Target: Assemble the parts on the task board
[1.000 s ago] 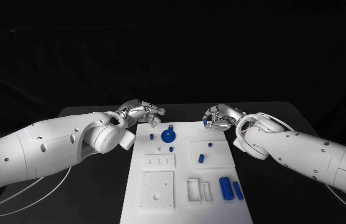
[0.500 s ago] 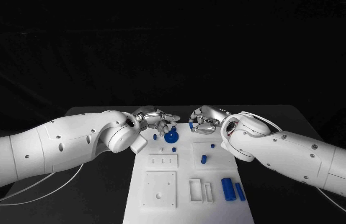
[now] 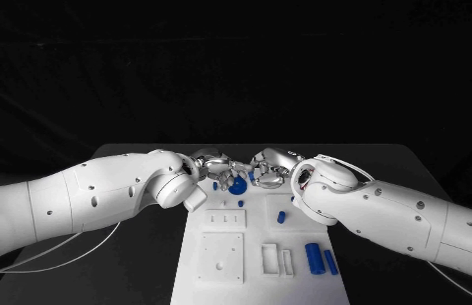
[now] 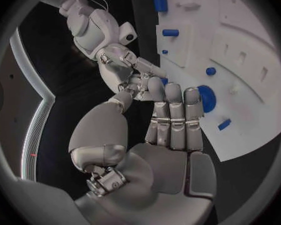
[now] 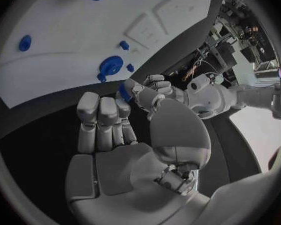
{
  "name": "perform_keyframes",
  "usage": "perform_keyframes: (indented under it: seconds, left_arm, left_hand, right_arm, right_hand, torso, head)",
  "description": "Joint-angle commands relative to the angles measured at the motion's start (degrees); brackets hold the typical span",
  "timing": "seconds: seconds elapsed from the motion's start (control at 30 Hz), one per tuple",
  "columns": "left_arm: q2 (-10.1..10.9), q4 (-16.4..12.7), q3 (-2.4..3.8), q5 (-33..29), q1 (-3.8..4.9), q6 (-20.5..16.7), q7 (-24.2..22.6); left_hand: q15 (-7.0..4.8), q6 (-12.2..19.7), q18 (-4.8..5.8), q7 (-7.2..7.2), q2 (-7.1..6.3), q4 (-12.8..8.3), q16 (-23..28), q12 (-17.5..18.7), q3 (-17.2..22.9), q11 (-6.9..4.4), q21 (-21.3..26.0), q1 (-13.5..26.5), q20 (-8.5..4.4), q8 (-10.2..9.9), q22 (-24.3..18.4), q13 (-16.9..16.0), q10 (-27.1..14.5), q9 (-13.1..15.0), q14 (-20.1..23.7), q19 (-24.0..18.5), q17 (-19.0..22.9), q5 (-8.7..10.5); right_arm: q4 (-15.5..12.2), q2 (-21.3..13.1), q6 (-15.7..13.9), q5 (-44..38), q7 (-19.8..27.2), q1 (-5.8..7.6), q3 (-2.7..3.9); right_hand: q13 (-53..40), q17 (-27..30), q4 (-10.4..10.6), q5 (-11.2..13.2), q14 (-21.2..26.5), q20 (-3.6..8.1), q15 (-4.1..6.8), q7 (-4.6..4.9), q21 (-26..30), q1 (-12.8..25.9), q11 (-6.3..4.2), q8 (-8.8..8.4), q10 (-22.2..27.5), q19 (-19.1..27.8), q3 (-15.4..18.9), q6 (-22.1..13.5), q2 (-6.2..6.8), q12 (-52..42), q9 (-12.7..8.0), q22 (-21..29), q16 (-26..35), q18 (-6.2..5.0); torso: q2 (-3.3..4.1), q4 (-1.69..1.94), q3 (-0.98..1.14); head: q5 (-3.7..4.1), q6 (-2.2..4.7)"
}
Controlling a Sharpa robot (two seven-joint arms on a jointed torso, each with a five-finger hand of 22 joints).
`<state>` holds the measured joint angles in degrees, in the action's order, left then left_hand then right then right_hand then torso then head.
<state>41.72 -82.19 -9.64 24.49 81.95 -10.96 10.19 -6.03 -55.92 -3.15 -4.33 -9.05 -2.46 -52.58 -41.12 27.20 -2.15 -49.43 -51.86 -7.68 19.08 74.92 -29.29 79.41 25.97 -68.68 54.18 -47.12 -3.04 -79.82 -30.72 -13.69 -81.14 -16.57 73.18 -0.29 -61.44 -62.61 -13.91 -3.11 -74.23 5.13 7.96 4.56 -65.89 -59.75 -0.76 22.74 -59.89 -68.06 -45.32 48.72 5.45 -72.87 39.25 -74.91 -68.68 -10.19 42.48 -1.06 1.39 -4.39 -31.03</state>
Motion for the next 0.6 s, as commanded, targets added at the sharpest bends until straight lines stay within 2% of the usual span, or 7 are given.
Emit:
perform_keyframes:
  seconds: [0.03,0.6]
  left_arm:
    - [-0.2,0.0,0.01,3.2,0.12,1.4,3.4]
    - [-0.6,0.1,-0.04,3.9,0.12,2.8,4.7]
  left_hand:
    - [-0.46,-0.5,-0.56,0.05,-0.15,0.5,-0.4,-0.5,0.0,-0.09,-0.3,-0.3,-3.87,-0.4,1.2,-0.1,-0.7,0.1,0.3,-0.1,0.1,0.12]
    - [-0.47,-1.2,-0.4,0.15,0.66,0.7,-0.9,-1.3,0.0,-0.18,-0.7,-0.3,-4.02,-0.2,1.1,-0.4,-1.3,0.3,0.5,-0.6,0.4,0.03]
  right_arm:
    - [-0.4,0.1,1.0,-1.2,-0.9,0.04,-0.02]
    - [-1.4,0.6,1.9,-1.1,-1.2,0.04,-0.09]
  right_hand:
    - [0.1,0.1,0.0,0.3,0.1,0.38,0.49,-0.74,-0.3,0.1,-1.64,0.2,1.4,-0.2,-0.5,11.8,0.54,-0.3,0.1,-0.6,-0.2,-4.81]
    - [0.1,0.1,0.1,0.3,0.0,0.36,0.5,-0.75,-0.3,0.1,-1.64,0.11,1.3,-0.3,-0.7,11.8,0.69,-0.3,0.3,-0.6,-0.2,-4.81]
  torso:
    - [0.08,-0.12,0.06]
    - [0.06,-0.07,0.08]
  head:
    - [-0.16,0.01]
    - [-0.23,-0.24]
